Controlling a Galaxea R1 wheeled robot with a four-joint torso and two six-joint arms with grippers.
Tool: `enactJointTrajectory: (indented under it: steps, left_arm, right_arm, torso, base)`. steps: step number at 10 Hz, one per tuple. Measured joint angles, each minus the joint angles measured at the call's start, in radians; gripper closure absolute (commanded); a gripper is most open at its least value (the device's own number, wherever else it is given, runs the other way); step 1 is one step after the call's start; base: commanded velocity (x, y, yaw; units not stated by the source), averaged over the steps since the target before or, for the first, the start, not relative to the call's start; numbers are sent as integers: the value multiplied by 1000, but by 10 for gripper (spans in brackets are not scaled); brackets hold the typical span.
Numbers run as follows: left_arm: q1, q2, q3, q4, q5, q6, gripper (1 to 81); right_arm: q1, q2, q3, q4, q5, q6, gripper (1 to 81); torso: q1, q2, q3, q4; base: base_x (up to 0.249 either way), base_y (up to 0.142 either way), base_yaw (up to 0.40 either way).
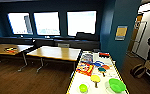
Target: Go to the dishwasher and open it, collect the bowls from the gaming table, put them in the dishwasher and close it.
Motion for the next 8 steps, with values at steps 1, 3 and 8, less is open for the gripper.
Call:
enactJointTrajectory:
  steps: [1, 3, 8]
  left_arm:
    - [7, 0, 0, 0, 1, 0, 10]
    - [5, 0, 0, 0, 0, 0, 10]
    - [5, -64, 94, 0, -5, 0, 10]
  right_arm:
    - [5, 0, 0, 0, 1, 0, 10]
    - [0, -2, 0, 0, 0, 0, 10]
    - [-1, -86, 129, 0, 1, 0, 10]
  torso:
    - [0, 0, 0, 0]
    - [0, 0, 0, 0]
    - [0, 0, 0, 0]
  base:
    - [0, 0, 0]
    - [0, 0, 0]
    - [0, 0, 0]
